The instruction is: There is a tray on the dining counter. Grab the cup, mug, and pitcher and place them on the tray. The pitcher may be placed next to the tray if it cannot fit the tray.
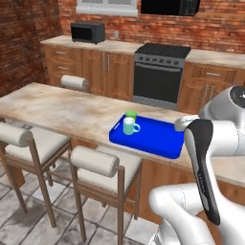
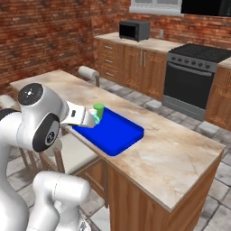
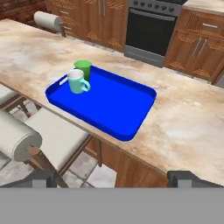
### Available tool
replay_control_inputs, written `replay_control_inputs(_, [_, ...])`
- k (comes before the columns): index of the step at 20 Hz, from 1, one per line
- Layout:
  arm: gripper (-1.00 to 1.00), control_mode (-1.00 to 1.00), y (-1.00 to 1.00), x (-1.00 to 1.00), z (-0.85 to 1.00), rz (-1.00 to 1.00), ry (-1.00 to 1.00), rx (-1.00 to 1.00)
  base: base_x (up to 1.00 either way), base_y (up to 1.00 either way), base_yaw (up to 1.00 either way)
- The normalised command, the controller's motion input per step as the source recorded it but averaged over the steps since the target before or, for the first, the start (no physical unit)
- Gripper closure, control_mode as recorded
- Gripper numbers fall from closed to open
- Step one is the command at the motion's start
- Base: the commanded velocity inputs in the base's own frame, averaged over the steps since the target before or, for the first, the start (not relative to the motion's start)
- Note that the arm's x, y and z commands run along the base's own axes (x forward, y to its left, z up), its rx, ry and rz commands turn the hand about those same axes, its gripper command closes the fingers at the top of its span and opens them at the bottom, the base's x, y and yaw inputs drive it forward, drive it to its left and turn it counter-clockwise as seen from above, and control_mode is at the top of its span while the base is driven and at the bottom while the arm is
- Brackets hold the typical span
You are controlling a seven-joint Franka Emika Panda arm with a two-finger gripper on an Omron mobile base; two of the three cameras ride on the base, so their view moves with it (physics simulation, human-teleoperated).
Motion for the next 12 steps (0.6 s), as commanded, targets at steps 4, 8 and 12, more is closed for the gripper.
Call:
replay_control_inputs(4, [-1.0, 1.0, 0.0, 0.0, 0.0, 0.0, 0.0, 0.0, -0.84, 0.01, 0.3])
replay_control_inputs(8, [-1.0, 1.0, 0.0, 0.0, 0.0, 0.0, 0.0, 0.0, -0.68, 0.16, 0.61])
replay_control_inputs(12, [-1.0, 1.0, 0.0, 0.0, 0.0, 0.0, 0.0, 0.0, -0.35, 0.19, 0.73])
